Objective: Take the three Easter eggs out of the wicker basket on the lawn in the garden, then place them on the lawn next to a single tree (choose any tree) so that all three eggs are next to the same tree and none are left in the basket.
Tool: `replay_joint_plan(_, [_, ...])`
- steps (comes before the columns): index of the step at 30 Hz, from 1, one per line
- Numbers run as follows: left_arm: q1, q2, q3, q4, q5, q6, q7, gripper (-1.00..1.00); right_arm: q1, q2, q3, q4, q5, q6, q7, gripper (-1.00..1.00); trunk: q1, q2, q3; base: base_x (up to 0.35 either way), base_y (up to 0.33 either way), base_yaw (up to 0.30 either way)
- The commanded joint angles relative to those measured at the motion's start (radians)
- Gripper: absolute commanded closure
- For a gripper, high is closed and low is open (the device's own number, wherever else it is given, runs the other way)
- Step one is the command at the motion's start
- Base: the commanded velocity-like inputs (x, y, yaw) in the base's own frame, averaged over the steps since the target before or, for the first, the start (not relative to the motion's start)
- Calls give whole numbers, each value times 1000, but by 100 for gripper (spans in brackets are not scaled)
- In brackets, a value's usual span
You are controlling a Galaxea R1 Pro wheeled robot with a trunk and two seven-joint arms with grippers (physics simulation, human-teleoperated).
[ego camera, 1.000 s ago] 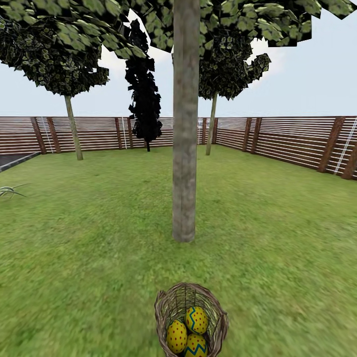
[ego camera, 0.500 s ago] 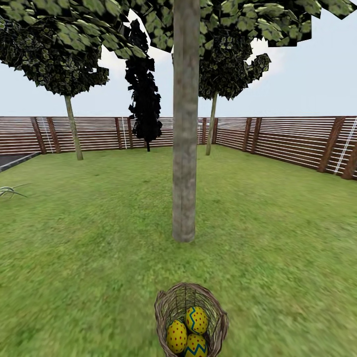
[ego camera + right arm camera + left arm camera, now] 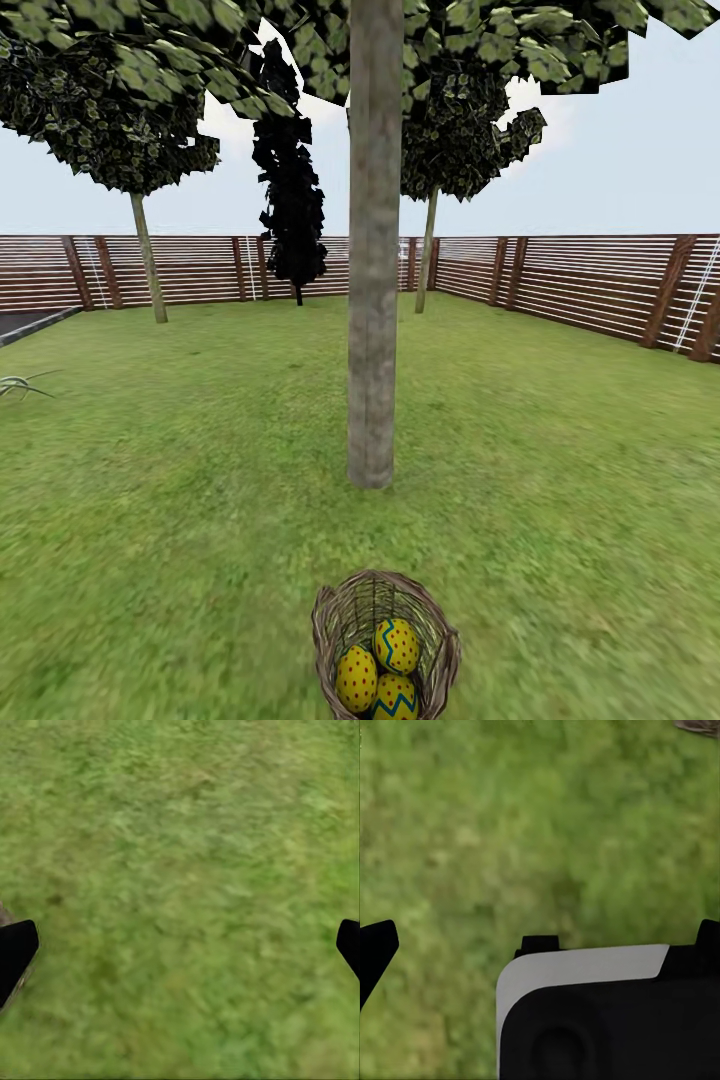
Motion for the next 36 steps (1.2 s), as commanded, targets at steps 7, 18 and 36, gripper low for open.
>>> replay_joint_plan(7, [0, -1, 1, 0, -1, -4, 2, -100, -6, 1, 27, -151, -11, 250, -4, -100, 0, -1, -1, 0, 0, 0])
replay_joint_plan(18, [0, 0, -1, 0, -1, -4, 2, -100, -149, 1, 56, -173, -9, 476, -9, -100, 0, -1, -1, 0, 0, 0])
replay_joint_plan(36, [-3, 5, 1, 0, -2, -3, -1, -100, -665, -10, 192, -155, 33, 931, -192, -100, 0, -1, -1, 0, 0, 0])
